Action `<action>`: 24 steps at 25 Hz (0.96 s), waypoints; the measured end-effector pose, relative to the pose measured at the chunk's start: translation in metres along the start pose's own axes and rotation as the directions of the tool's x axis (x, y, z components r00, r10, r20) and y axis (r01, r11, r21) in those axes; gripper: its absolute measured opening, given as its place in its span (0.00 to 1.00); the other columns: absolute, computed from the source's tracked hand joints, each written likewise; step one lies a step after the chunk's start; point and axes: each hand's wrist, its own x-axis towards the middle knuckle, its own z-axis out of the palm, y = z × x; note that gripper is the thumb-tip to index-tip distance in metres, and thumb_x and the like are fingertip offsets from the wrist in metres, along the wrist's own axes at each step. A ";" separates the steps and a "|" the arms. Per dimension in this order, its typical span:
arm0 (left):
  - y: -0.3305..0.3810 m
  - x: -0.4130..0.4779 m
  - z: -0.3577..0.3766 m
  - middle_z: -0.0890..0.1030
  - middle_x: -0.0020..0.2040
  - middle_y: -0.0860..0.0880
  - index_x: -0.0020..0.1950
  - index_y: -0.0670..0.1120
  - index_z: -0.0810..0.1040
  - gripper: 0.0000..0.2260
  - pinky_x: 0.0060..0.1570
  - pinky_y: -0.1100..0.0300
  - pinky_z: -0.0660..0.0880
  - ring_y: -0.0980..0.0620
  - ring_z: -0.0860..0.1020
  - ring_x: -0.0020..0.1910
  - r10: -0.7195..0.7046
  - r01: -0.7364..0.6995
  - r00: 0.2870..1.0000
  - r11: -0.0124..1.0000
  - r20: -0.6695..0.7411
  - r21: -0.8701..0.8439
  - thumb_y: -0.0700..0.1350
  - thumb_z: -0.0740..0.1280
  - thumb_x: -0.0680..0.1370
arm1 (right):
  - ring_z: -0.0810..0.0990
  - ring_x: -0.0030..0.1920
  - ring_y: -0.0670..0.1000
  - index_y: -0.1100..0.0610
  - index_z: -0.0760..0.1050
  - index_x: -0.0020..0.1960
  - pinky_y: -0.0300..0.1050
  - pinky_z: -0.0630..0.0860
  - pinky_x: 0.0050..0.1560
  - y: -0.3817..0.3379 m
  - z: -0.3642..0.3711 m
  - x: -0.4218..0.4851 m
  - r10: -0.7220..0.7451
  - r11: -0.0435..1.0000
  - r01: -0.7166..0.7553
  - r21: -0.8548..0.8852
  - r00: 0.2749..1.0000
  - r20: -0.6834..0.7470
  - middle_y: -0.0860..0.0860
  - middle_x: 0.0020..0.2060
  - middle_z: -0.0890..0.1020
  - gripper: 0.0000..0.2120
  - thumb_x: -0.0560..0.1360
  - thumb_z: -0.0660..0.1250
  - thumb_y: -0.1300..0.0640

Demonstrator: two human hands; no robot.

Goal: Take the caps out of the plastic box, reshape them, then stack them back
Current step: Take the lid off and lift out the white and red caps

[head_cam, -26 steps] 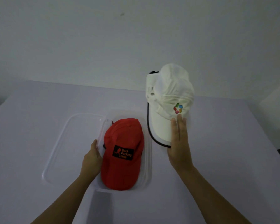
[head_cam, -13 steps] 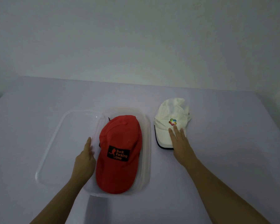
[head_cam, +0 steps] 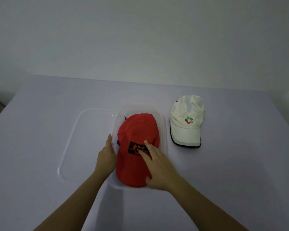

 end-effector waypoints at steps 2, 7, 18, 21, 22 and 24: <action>0.000 0.000 -0.004 0.78 0.58 0.34 0.77 0.46 0.49 0.24 0.53 0.53 0.70 0.37 0.77 0.53 0.005 -0.005 0.999 1.000 0.032 0.014 0.38 0.51 0.81 | 0.43 0.76 0.60 0.54 0.42 0.76 0.59 0.51 0.74 -0.002 0.005 0.006 0.128 0.987 -0.114 -0.112 0.984 0.121 0.56 0.75 0.36 0.51 0.65 0.72 0.50; 0.001 0.004 -0.014 0.73 0.35 0.50 0.77 0.45 0.45 0.26 0.41 0.58 0.69 0.47 0.74 0.39 0.044 -0.052 0.989 0.997 0.144 0.052 0.37 0.52 0.81 | 0.82 0.49 0.59 0.59 0.62 0.67 0.52 0.79 0.50 -0.011 0.006 0.026 0.215 0.913 -0.183 -0.364 0.976 0.048 0.68 0.71 0.54 0.54 0.47 0.81 0.42; -0.004 0.013 -0.032 0.69 0.29 0.50 0.76 0.42 0.42 0.28 0.28 0.69 0.65 0.56 0.69 0.28 0.104 -0.138 0.960 0.984 0.260 0.114 0.36 0.52 0.80 | 0.63 0.69 0.69 0.63 0.41 0.75 0.62 0.61 0.68 -0.025 0.007 0.037 0.257 0.927 -0.201 -0.318 0.956 0.143 0.68 0.74 0.42 0.62 0.58 0.78 0.44; -0.006 0.012 -0.031 0.69 0.29 0.50 0.76 0.42 0.42 0.28 0.29 0.68 0.66 0.55 0.69 0.28 0.088 -0.129 0.954 0.984 0.285 0.126 0.36 0.52 0.80 | 0.80 0.54 0.65 0.67 0.54 0.70 0.54 0.79 0.51 -0.035 0.012 0.039 0.354 0.892 -0.313 -0.325 0.932 0.073 0.70 0.71 0.50 0.62 0.47 0.79 0.41; -0.005 0.011 -0.030 0.70 0.29 0.50 0.76 0.42 0.42 0.28 0.29 0.66 0.67 0.55 0.69 0.28 0.088 -0.128 0.953 0.984 0.291 0.122 0.36 0.52 0.80 | 0.76 0.60 0.67 0.67 0.49 0.72 0.54 0.77 0.55 -0.035 0.008 0.036 0.368 0.907 -0.332 -0.258 0.924 0.107 0.68 0.73 0.44 0.60 0.53 0.78 0.43; -0.002 0.010 -0.027 0.73 0.32 0.47 0.76 0.42 0.43 0.28 0.35 0.61 0.71 0.52 0.71 0.31 0.086 -0.116 0.950 0.990 0.300 0.082 0.35 0.53 0.79 | 0.54 0.73 0.68 0.60 0.35 0.74 0.58 0.65 0.69 -0.031 0.003 0.032 0.329 0.943 -0.317 -0.106 0.934 0.141 0.60 0.74 0.33 0.53 0.66 0.71 0.53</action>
